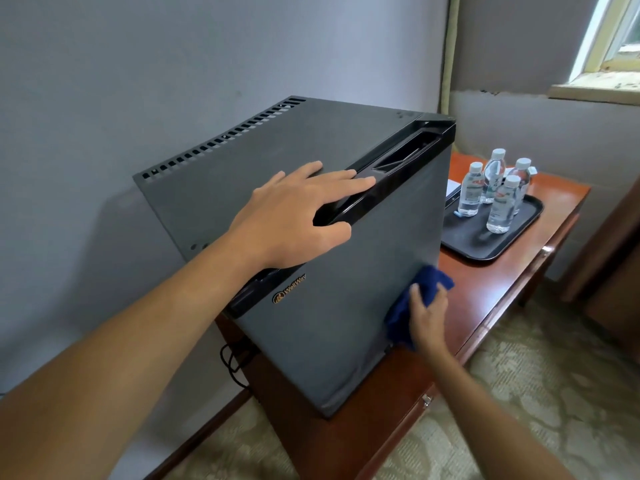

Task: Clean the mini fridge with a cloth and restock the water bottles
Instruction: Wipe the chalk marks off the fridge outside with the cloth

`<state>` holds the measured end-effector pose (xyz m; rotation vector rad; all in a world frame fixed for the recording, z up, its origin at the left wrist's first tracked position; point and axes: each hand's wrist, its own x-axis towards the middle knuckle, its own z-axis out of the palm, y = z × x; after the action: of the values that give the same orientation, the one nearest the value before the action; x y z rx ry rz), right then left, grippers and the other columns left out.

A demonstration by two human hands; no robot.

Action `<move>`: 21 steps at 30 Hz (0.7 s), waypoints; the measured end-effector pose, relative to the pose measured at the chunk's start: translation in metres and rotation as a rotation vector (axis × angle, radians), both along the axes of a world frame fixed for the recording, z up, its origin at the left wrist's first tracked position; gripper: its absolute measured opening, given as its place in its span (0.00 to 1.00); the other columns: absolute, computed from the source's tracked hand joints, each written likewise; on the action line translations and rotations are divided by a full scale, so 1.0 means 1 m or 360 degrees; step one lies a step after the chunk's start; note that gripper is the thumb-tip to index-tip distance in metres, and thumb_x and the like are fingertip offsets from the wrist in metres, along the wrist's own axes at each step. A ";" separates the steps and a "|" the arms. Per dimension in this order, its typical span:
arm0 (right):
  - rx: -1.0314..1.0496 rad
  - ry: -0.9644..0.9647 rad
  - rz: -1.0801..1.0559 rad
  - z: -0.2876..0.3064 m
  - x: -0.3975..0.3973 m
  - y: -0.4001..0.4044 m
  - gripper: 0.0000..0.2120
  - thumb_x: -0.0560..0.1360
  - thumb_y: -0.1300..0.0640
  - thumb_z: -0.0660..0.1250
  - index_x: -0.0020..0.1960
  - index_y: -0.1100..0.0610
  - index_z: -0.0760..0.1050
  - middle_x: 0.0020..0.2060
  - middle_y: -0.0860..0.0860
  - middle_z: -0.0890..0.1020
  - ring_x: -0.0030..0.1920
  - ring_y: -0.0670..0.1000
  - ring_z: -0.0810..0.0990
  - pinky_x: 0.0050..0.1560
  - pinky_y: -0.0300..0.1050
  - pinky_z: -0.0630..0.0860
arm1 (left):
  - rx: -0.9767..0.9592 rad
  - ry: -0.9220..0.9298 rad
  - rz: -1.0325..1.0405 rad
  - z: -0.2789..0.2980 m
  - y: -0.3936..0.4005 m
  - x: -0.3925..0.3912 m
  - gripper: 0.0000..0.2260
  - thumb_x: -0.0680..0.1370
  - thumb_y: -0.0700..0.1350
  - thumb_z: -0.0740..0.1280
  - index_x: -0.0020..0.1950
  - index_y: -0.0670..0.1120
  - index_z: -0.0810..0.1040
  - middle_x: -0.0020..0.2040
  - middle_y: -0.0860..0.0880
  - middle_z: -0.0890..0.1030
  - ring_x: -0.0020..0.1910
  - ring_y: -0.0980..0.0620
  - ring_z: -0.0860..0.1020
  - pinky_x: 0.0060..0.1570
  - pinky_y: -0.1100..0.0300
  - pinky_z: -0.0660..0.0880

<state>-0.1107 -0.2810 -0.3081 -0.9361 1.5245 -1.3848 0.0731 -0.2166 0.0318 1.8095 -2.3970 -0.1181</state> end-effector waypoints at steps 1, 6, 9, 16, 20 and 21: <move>0.0007 -0.0004 -0.0016 -0.005 -0.014 -0.021 0.39 0.68 0.35 0.62 0.68 0.63 0.69 0.60 0.59 0.74 0.61 0.57 0.74 0.62 0.47 0.69 | -0.0001 -0.0002 0.0000 0.000 0.000 0.000 0.28 0.79 0.56 0.63 0.75 0.76 0.58 0.77 0.73 0.58 0.81 0.61 0.50 0.77 0.42 0.52; 0.0065 -0.0110 0.0074 -0.031 -0.045 -0.071 0.20 0.83 0.51 0.61 0.71 0.59 0.67 0.62 0.54 0.76 0.65 0.56 0.76 0.66 0.49 0.71 | 0.0017 0.0016 0.0037 0.000 -0.001 -0.001 0.28 0.79 0.54 0.65 0.74 0.76 0.59 0.76 0.75 0.59 0.80 0.62 0.51 0.75 0.41 0.53; 0.0079 -0.0124 0.0028 -0.034 -0.032 -0.055 0.22 0.81 0.48 0.62 0.69 0.60 0.68 0.60 0.57 0.77 0.62 0.57 0.77 0.65 0.51 0.72 | 0.0016 0.0019 0.0055 -0.001 0.000 -0.002 0.29 0.79 0.54 0.65 0.74 0.77 0.59 0.76 0.75 0.60 0.80 0.62 0.51 0.75 0.41 0.54; 0.0118 -0.0220 0.0097 -0.032 0.084 0.103 0.35 0.75 0.43 0.69 0.73 0.63 0.65 0.66 0.53 0.69 0.67 0.53 0.69 0.74 0.58 0.65 | 0.0009 0.0028 0.0064 0.002 0.004 -0.006 0.29 0.79 0.53 0.66 0.74 0.76 0.60 0.76 0.74 0.60 0.80 0.62 0.52 0.75 0.41 0.54; 0.0223 -0.0254 0.0331 -0.043 0.161 0.204 0.29 0.71 0.44 0.74 0.66 0.54 0.68 0.63 0.54 0.68 0.65 0.50 0.71 0.70 0.52 0.67 | 0.0003 0.0029 0.0075 0.003 0.006 -0.005 0.29 0.79 0.53 0.65 0.74 0.76 0.60 0.76 0.75 0.60 0.80 0.62 0.52 0.75 0.41 0.54; 0.0201 -0.0275 0.0401 -0.040 0.167 0.217 0.26 0.71 0.48 0.77 0.63 0.50 0.68 0.62 0.53 0.67 0.63 0.44 0.70 0.68 0.45 0.67 | 0.0003 0.0029 0.0076 0.002 0.006 -0.005 0.29 0.79 0.53 0.65 0.74 0.76 0.60 0.76 0.75 0.60 0.80 0.63 0.52 0.75 0.41 0.54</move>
<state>0.0565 -0.0644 -0.3480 -0.8735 1.2995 -1.1450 0.0683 -0.2103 0.0341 1.8566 -2.3405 -0.1313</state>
